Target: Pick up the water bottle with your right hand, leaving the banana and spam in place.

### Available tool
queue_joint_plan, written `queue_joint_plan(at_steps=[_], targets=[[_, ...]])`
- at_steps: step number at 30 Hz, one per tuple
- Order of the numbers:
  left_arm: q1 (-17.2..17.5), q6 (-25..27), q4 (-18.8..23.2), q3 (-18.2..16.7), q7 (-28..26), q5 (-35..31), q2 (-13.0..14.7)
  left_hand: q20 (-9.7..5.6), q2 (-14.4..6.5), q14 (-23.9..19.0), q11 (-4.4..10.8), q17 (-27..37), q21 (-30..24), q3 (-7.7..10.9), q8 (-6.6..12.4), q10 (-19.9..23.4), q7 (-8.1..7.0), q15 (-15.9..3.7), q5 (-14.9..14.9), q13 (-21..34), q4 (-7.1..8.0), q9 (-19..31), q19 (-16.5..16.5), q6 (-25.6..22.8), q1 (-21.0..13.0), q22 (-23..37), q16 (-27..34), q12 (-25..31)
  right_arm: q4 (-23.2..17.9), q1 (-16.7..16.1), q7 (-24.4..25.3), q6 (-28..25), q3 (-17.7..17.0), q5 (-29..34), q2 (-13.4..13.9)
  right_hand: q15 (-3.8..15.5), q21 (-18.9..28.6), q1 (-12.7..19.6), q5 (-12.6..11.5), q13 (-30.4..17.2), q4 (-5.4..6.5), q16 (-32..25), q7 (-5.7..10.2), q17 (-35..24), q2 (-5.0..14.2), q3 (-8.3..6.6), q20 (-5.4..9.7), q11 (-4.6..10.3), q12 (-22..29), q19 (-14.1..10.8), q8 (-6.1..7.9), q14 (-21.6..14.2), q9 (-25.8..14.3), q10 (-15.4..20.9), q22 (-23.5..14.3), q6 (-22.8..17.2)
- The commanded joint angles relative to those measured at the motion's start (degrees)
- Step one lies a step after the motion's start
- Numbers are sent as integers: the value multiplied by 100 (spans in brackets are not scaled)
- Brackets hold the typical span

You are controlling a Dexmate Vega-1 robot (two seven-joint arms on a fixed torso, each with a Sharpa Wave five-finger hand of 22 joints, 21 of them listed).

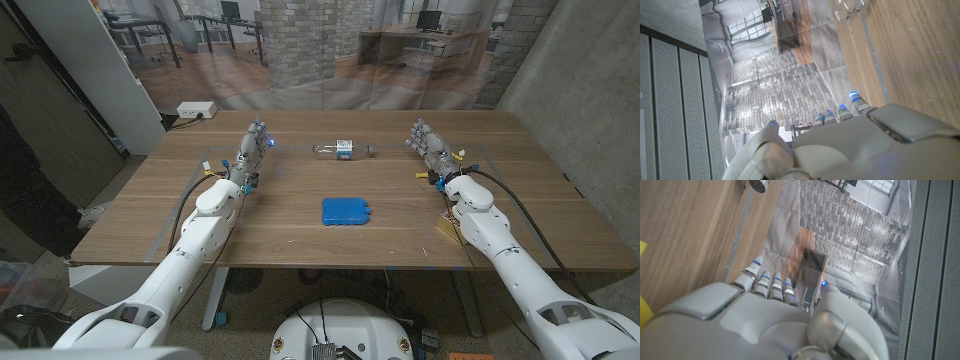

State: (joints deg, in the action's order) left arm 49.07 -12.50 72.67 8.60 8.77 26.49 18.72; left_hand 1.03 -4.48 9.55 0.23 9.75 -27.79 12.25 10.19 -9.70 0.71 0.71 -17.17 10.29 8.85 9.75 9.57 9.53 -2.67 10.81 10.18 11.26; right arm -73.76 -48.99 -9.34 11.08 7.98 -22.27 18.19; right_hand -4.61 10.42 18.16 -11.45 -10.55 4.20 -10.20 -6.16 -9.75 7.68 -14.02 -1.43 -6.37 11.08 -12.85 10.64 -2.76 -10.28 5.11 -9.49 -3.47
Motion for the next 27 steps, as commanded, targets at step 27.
queue_joint_plan(at_steps=[27], targets=[[99, 208, -45, -982, 624, -885, -790, 6, -242, 763, 14, 20, 31, 26, 26, -528, 9, 21, -24, 15, -25, 16, 529, 613, -24, 10, 30, 20, -492, 100, -421, -296, -692, 1762, -581, -56, 38, 194, -9, -11, -165, -31, -62, -26, -9, -83, -4, -60, 9, -27, 35, 18, -25, 17, -12, -12]])
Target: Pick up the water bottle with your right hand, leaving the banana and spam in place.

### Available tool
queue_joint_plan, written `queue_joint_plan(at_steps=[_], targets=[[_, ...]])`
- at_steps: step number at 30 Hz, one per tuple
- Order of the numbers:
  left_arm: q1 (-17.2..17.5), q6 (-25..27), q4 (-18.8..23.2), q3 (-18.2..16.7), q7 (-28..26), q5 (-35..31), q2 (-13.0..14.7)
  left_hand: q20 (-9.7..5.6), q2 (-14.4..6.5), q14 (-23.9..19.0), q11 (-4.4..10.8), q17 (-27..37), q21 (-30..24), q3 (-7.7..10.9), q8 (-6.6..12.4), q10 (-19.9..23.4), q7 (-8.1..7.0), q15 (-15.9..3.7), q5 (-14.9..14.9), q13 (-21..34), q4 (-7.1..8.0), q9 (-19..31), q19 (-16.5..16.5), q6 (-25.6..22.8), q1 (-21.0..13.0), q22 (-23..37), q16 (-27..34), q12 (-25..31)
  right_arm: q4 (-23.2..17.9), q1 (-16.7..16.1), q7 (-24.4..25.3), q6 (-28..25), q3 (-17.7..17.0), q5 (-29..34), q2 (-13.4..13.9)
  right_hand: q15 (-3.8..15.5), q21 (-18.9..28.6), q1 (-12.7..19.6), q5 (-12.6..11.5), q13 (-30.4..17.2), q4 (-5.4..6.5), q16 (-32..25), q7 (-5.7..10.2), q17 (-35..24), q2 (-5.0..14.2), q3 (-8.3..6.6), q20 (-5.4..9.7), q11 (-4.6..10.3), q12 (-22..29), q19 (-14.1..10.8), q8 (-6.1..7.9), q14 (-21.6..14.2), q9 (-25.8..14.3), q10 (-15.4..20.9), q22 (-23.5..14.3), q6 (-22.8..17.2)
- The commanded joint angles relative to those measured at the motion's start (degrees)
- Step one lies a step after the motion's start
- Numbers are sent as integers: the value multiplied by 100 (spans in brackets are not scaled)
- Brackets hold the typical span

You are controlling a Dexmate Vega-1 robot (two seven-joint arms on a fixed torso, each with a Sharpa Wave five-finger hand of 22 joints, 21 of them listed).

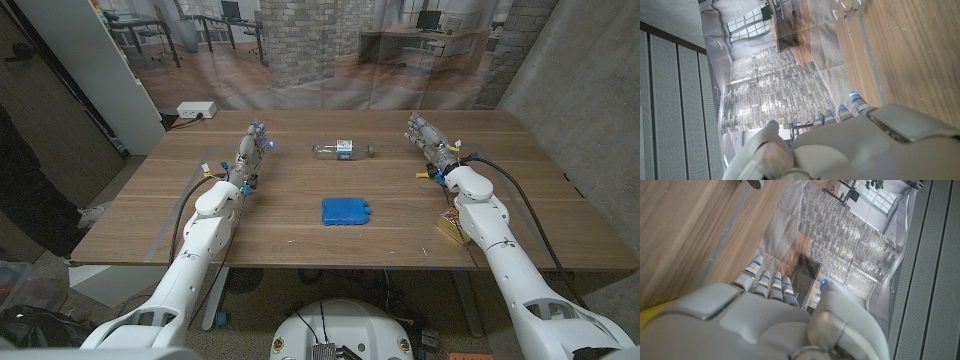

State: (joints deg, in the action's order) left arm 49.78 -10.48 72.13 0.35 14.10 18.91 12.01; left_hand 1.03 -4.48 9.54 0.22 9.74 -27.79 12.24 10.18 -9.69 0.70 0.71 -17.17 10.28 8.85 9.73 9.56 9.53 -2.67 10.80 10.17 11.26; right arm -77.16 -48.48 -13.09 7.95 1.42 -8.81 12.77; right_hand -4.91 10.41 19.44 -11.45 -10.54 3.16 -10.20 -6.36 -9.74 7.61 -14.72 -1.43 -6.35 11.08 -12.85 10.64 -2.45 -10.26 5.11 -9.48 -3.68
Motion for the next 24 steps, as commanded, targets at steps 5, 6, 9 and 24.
queue_joint_plan(at_steps=[5, 6, 9, 24], targets=[[36, 6, 22, -186, 120, -146, -135, 6, -241, 766, 25, 21, 38, 25, 26, -524, 7, 32, -22, 16, -27, 18, 528, 613, -27, 12, 30, 21, -227, 68, -47, 72, -6, 552, -24, -25, 39, 101, -6, -12, -96, -32, -43, -26, 0, -30, -7, -71, 11, -32, 35, -15, -25, 28, -12, 6], [43, 10, 33, -194, 122, -145, -138, 9, -241, 765, 23, 21, 38, 25, 27, -524, 6, 32, -22, 16, -28, 18, 527, 612, -27, 12, 30, 21, -261, 76, -48, 82, 11, 594, -14, -27, 40, 112, -5, -11, -107, -33, -42, -26, -1, -35, -9, -74, 11, -33, 36, -18, -25, 29, -12, 3], [55, 7, 48, -208, 134, -155, -138, 11, -240, 766, 16, 21, 42, 24, 27, -529, 6, 32, -21, 16, -29, 18, 526, 613, -29, 12, 30, 19, -305, 86, -38, 96, 31, 674, -3, -27, 39, 130, -2, -11, -126, -34, -51, -26, -1, -44, -7, -83, 13, -33, 38, -21, -25, 38, -11, -3], [149, 21, 169, -275, 145, -140, -137, 10, -238, 762, 94, 21, 63, 21, 25, -559, 2, 24, -17, 16, -33, 18, 519, 613, -37, 13, 29, 6, -623, 113, -18, 72, 188, 1160, 156, -26, 44, 280, 12, -11, -272, -41, -64, -25, 6, -121, -15, -90, 28, -59, 58, -44, -24, 105, -9, -72]])
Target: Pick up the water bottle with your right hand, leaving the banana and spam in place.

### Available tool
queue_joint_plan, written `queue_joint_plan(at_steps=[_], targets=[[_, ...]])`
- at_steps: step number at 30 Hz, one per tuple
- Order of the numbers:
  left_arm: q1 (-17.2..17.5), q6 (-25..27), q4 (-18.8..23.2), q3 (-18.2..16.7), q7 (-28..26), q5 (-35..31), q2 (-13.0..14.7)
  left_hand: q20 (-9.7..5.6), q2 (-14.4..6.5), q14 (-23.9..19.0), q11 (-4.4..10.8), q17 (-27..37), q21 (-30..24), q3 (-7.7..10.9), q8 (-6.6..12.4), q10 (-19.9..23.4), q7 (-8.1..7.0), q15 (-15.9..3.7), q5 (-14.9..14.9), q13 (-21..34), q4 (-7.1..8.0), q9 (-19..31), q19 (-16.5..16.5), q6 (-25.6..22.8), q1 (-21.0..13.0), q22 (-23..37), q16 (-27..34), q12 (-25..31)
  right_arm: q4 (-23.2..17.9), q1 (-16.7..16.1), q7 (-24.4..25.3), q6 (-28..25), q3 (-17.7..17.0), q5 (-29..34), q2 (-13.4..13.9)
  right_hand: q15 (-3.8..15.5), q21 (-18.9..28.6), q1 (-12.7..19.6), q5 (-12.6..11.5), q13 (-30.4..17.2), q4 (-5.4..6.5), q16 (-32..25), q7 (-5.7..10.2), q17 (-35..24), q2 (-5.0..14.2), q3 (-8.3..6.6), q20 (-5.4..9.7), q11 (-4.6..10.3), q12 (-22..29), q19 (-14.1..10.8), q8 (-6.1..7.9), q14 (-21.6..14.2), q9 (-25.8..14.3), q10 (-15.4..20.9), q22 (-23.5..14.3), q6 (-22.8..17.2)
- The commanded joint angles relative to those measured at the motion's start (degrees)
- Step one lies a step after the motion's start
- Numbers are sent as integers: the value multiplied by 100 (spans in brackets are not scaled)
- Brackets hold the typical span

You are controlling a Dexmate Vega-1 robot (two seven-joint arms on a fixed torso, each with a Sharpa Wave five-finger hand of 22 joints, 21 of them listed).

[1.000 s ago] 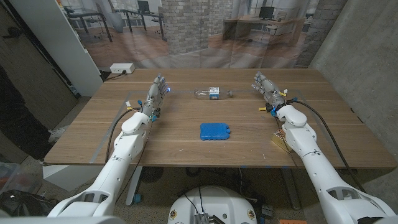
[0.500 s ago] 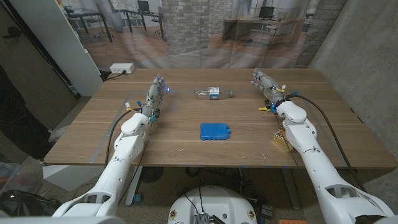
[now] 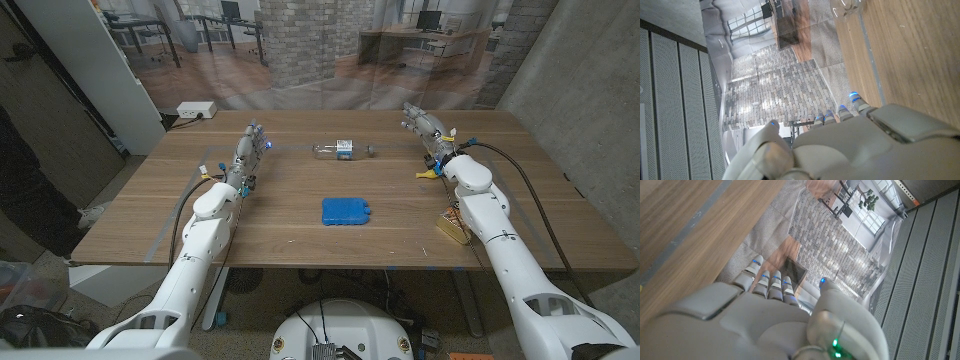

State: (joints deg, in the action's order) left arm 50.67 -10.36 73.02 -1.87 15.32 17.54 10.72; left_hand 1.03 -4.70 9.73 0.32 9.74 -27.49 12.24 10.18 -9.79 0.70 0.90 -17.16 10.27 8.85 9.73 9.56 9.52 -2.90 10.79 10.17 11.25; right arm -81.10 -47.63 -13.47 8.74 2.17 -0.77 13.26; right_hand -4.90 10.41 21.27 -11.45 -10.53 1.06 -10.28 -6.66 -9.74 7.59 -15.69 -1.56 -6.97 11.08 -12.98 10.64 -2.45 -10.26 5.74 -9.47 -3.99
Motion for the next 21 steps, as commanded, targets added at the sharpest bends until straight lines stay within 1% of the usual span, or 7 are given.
queue_joint_plan(at_steps=[1, 10, 21], targets=[[64, 9, 85, -54, 25, -1, -6, 8, -216, 741, 28, 21, 36, 20, 27, -513, 2, 5, -16, 17, -33, 18, 515, 611, -15, 14, 30, 20, -256, 26, 22, -21, 123, 388, 117, -26, 44, 107, 13, -12, -72, -33, -36, -25, 8, -29, -1, -30, 27, -47, 59, -46, -24, 42, -9, -46], [101, 9, 114, -76, 23, 17, -3, 9, -216, 739, 3, 21, 44, 18, 28, -508, 2, 9, -15, 17, -34, 18, 509, 606, -17, 14, 31, 22, -415, 70, 6, -18, 231, 665, 224, -18, 46, 188, 23, -12, -154, -31, -28, -24, 6, -69, 13, -27, 27, -61, 62, -48, -25, 62, -9, -66], [120, -7, 126, -98, 8, 28, 3, 11, -217, 736, 10, 21, 54, 17, 27, -511, 5, 3, -13, 17, -35, 18, 503, 606, -21, 15, 31, 20, -651, 135, -55, -172, 376, 1037, 374, -7, 44, 285, 39, -13, -255, -30, -23, -23, 6, -116, 23, -22, 22, -70, 63, -54, -26, 72, -8, -90]])
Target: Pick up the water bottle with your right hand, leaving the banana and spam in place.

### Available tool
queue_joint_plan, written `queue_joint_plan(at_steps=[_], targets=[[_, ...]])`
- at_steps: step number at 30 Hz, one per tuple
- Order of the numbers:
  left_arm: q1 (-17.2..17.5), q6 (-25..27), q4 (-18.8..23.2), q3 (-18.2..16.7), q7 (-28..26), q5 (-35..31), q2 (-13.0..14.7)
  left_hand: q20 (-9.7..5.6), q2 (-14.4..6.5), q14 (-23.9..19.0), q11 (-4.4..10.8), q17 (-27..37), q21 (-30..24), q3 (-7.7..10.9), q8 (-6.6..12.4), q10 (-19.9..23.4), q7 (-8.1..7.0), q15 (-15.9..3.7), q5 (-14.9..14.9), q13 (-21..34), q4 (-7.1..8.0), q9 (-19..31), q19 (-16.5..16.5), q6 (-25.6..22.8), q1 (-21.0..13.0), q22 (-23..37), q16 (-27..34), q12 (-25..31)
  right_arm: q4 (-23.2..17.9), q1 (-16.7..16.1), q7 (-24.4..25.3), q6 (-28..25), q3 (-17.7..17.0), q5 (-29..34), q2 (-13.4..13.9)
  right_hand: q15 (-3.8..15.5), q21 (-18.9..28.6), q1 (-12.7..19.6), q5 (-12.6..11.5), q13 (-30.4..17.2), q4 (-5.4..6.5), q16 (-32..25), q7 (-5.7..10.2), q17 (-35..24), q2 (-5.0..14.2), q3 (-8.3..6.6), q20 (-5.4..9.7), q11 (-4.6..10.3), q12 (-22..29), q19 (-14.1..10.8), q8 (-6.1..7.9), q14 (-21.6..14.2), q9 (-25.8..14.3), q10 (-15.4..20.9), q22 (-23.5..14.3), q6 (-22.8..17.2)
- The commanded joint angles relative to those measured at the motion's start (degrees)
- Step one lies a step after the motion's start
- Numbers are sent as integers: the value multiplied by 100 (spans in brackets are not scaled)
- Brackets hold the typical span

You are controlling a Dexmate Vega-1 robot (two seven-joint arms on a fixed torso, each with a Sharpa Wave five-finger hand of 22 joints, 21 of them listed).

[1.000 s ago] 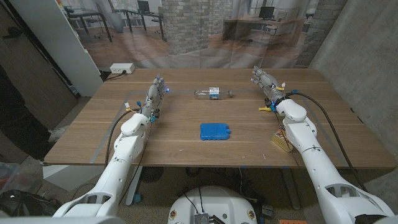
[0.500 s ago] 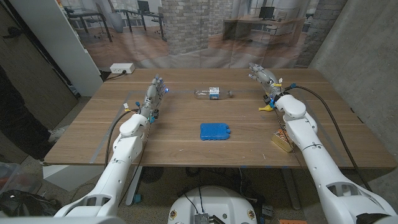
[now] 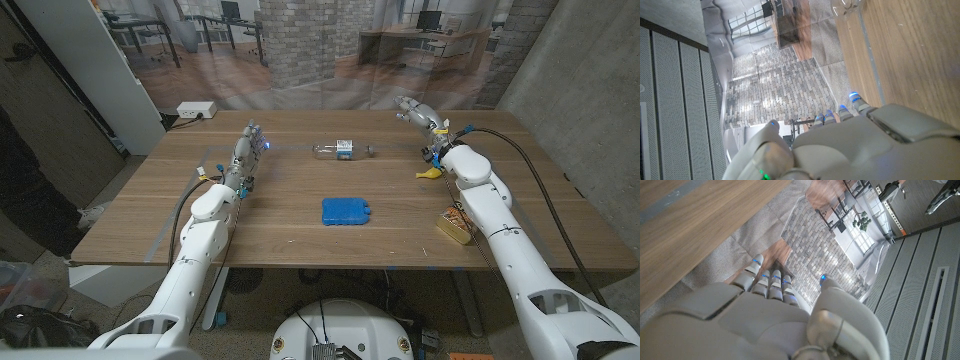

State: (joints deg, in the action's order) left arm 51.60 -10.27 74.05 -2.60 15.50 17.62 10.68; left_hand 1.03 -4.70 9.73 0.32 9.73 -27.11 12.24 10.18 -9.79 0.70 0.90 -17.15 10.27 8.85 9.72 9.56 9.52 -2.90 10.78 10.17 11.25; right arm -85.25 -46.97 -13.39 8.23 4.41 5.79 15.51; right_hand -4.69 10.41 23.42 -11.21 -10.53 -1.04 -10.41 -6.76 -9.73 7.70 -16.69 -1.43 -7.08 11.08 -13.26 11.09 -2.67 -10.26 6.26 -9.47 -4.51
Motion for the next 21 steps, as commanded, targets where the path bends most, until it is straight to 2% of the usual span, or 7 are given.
queue_joint_plan(at_steps=[1, 21], targets=[[26, -17, 22, -25, -13, 20, 5, 10, -217, 738, 8, 22, 17, 17, 27, -512, 1, 2, -14, 17, -35, 19, 503, 607, -21, 15, 30, 19, -248, 82, -71, -123, 169, 414, 162, -29, 44, 75, 16, -13, -50, -19, -10, -24, -6, -18, 9, -11, 22, -43, 17, -37, -26, 22, -9, -38], [2, -48, -48, -38, -13, 32, -14, 5, -215, 731, 5, 22, 30, 13, 27, -504, -1, 5, -11, 17, -37, 19, 491, 605, -24, 16, 32, 21, -384, 351, -194, -77, 485, 1048, 341, -18, 42, 192, 36, -15, -175, -19, -5, -23, -1, -76, 13, 18, 15, -50, 7, -47, -28, 28, -9, -38]])
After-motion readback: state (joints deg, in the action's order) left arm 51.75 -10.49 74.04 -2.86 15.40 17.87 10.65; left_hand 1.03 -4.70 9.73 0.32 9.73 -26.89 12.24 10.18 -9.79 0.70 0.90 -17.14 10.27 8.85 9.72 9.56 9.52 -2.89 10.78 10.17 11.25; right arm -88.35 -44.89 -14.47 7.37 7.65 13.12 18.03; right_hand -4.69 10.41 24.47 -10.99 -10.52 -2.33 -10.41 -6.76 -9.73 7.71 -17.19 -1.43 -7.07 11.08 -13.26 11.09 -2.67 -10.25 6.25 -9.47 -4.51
